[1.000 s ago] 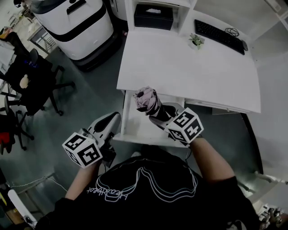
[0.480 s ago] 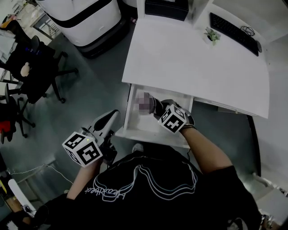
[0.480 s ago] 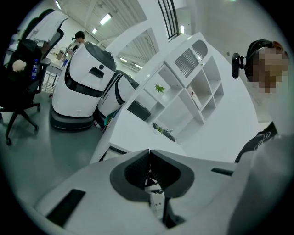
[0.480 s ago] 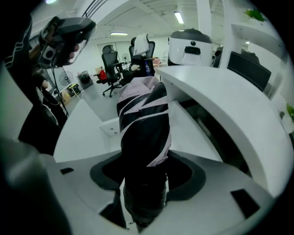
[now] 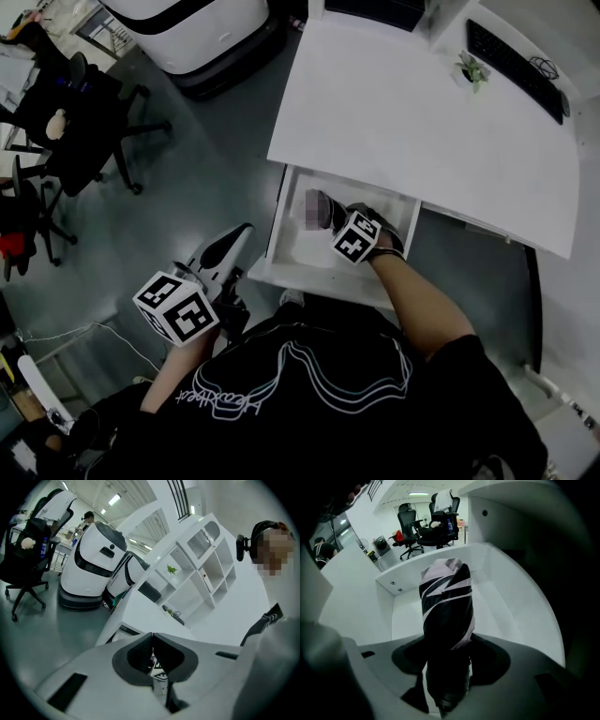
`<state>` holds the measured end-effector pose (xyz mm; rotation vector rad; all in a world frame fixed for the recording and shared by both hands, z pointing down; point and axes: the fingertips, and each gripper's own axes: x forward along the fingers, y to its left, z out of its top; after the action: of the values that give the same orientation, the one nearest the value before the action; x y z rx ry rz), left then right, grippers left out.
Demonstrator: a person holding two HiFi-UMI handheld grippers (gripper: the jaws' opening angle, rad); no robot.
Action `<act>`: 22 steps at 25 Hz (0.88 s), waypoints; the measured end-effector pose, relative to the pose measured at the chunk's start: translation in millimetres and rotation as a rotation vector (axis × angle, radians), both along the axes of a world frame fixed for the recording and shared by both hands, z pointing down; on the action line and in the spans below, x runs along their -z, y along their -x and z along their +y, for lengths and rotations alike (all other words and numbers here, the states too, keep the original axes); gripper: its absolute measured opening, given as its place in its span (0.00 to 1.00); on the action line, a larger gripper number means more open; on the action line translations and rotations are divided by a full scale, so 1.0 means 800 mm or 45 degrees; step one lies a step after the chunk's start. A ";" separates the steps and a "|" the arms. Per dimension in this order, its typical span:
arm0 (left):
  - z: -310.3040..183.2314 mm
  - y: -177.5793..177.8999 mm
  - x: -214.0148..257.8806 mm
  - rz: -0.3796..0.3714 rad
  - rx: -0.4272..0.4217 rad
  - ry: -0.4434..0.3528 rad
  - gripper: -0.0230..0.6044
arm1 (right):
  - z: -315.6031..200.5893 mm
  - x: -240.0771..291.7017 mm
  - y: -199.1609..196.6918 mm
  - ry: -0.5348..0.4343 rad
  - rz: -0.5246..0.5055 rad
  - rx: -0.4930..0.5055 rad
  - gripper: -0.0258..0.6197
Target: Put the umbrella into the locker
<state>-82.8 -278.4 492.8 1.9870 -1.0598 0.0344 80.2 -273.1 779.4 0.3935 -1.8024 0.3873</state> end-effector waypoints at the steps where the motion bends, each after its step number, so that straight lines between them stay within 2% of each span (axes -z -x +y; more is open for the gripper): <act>1: 0.000 0.000 -0.002 -0.001 0.000 0.003 0.05 | -0.002 -0.006 -0.002 -0.003 0.015 -0.002 0.42; 8: 0.010 0.001 -0.014 0.006 0.015 0.033 0.05 | 0.002 -0.023 -0.003 -0.009 0.018 0.004 0.43; 14: 0.013 0.001 -0.021 0.016 0.012 0.037 0.05 | 0.001 -0.025 -0.003 0.018 -0.032 -0.049 0.46; 19: 0.013 -0.004 -0.015 0.020 -0.010 0.023 0.05 | -0.002 -0.011 -0.001 0.056 -0.107 -0.129 0.64; 22: 0.011 -0.009 -0.009 0.047 -0.023 0.010 0.05 | -0.009 0.008 -0.011 0.018 -0.144 -0.199 0.70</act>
<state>-75.5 -269.4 499.8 1.9825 -1.0167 0.0117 88.7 -280.2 772.7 0.5131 -1.8834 0.5407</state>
